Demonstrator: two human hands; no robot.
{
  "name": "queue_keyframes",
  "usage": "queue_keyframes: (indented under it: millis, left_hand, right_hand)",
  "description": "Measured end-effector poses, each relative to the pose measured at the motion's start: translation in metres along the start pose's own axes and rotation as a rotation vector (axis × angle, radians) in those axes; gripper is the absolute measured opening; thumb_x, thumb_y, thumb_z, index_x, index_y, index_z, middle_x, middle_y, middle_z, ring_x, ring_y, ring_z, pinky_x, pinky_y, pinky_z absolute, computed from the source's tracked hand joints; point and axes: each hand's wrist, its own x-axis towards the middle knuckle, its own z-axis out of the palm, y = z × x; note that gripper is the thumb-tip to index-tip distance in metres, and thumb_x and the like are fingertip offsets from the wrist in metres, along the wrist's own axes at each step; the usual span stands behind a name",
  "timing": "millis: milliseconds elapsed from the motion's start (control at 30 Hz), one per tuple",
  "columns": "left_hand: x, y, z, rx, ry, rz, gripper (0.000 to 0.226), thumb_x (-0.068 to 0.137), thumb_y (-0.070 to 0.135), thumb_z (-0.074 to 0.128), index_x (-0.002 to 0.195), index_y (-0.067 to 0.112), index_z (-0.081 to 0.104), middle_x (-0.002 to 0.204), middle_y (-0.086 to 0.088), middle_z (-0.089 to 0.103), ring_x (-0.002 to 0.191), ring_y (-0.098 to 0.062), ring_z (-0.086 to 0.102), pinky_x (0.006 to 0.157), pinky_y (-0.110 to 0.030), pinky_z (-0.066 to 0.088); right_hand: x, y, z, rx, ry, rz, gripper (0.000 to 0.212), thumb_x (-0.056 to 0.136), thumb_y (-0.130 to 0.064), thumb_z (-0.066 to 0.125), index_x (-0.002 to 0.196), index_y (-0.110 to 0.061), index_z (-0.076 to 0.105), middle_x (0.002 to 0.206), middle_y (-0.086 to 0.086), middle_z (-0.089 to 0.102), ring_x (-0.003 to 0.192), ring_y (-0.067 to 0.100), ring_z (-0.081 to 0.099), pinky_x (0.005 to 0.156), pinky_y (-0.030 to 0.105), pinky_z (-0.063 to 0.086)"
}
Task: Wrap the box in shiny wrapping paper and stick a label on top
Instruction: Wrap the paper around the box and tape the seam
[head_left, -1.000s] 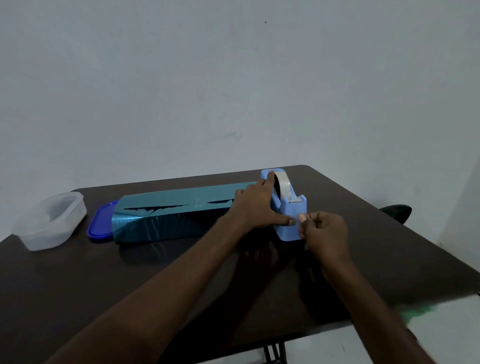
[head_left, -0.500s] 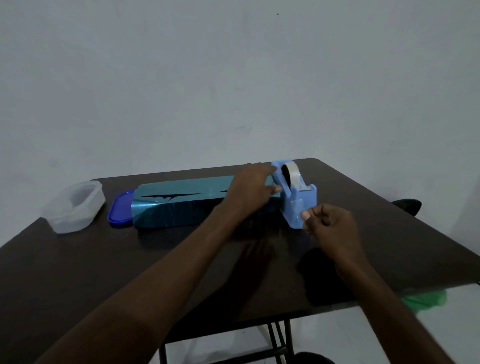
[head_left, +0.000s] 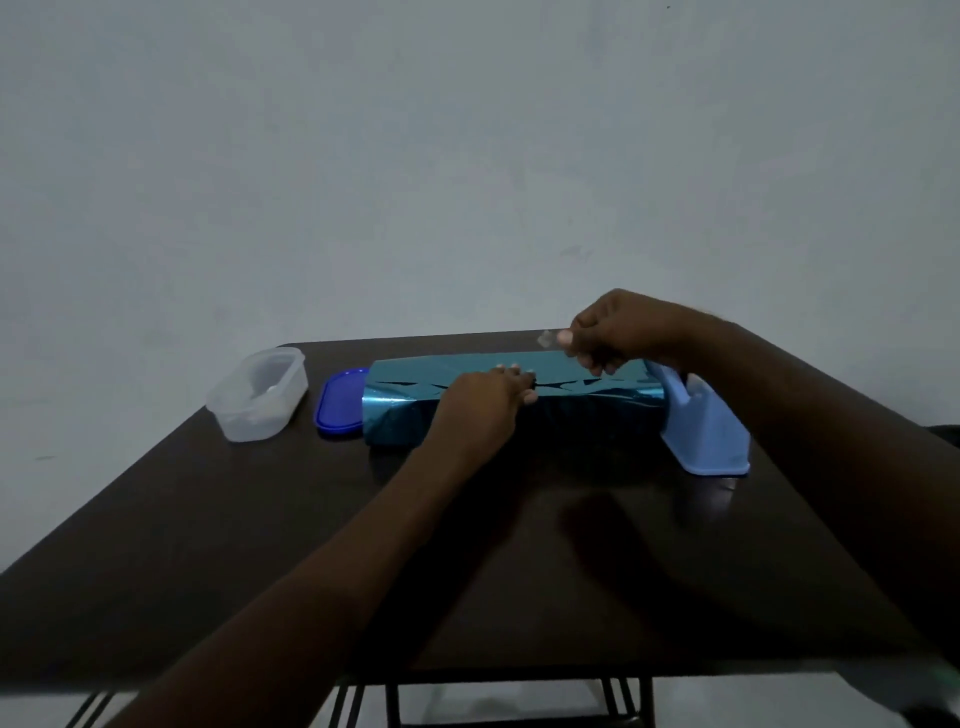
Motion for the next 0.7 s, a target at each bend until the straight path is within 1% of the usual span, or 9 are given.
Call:
queue_keyframes:
  millis: [100,167,233,333,433,500,567,700]
  left_hand:
    - [0.0,-0.003,0.004,0.023,0.022,0.015,0.038,0.103,0.03,0.043,0.14,0.022,0.052,0.146,-0.004,0.05,0.133,-0.023,0.048,0.105,-0.04,0.042]
    - [0.0,-0.006,0.006,0.021,0.036,0.019,0.038,0.103,0.03,0.044,0.139,0.023,0.054,0.145,-0.003,0.051,0.133,-0.023,0.048,0.104,-0.04,0.043]
    - [0.0,-0.006,0.006,0.001,0.053,0.022,0.036,0.102,0.029,0.046,0.136,0.022,0.056,0.143,-0.004,0.053,0.131,-0.024,0.05,0.102,-0.041,0.045]
    - [0.001,-0.007,0.008,-0.004,0.056,0.021,0.034,0.101,0.026,0.05,0.132,0.02,0.06,0.138,-0.005,0.058,0.125,-0.026,0.056,0.099,-0.04,0.048]
    - [0.002,-0.007,0.01,-0.031,0.064,0.002,0.032,0.1,0.024,0.052,0.13,0.022,0.062,0.137,-0.006,0.058,0.125,-0.025,0.057,0.099,-0.04,0.047]
    - [0.002,-0.006,0.009,-0.041,0.059,-0.014,0.033,0.1,0.026,0.051,0.133,0.024,0.06,0.141,-0.004,0.055,0.13,-0.023,0.052,0.103,-0.04,0.044]
    - [0.001,-0.005,0.008,-0.013,0.045,-0.009,0.036,0.102,0.027,0.048,0.137,0.025,0.056,0.144,-0.003,0.052,0.132,-0.022,0.049,0.105,-0.039,0.042]
    - [0.002,-0.006,0.007,0.014,0.035,-0.003,0.038,0.103,0.027,0.046,0.141,0.026,0.051,0.147,-0.001,0.048,0.136,-0.02,0.045,0.107,-0.038,0.039]
  right_hand:
    - [0.032,-0.003,0.004,-0.054,-0.081,0.046,0.022,0.092,-0.02,0.069,0.084,0.001,0.071,0.064,0.007,0.066,0.057,0.016,0.061,0.061,0.029,0.053]
    - [0.047,-0.004,0.008,-0.039,-0.12,0.057,0.023,0.092,-0.02,0.068,0.084,0.001,0.07,0.065,0.008,0.065,0.057,0.016,0.061,0.061,0.029,0.052]
    - [0.056,-0.001,0.009,-0.061,-0.185,0.08,0.025,0.094,-0.021,0.065,0.081,-0.001,0.069,0.064,0.007,0.064,0.057,0.017,0.06,0.059,0.028,0.051]
    - [0.061,0.008,0.009,-0.19,-0.259,0.111,0.027,0.096,-0.02,0.062,0.076,-0.002,0.067,0.064,0.006,0.064,0.058,0.017,0.059,0.054,0.024,0.048]
    - [0.061,0.008,0.007,-0.266,-0.331,0.11,0.031,0.097,-0.021,0.061,0.069,-0.006,0.065,0.059,0.003,0.061,0.053,0.014,0.056,0.053,0.024,0.044]
    - [0.062,0.005,0.005,-0.327,-0.367,0.128,0.034,0.096,-0.023,0.062,0.067,-0.007,0.064,0.056,0.002,0.06,0.049,0.013,0.053,0.052,0.025,0.043]
    - [0.064,0.004,0.004,-0.368,-0.384,0.156,0.033,0.094,-0.026,0.064,0.068,-0.006,0.066,0.056,0.002,0.059,0.048,0.013,0.052,0.051,0.025,0.043]
    - [0.067,0.005,0.005,-0.397,-0.378,0.177,0.032,0.092,-0.029,0.067,0.07,-0.005,0.065,0.055,0.002,0.058,0.047,0.012,0.049,0.049,0.023,0.042]
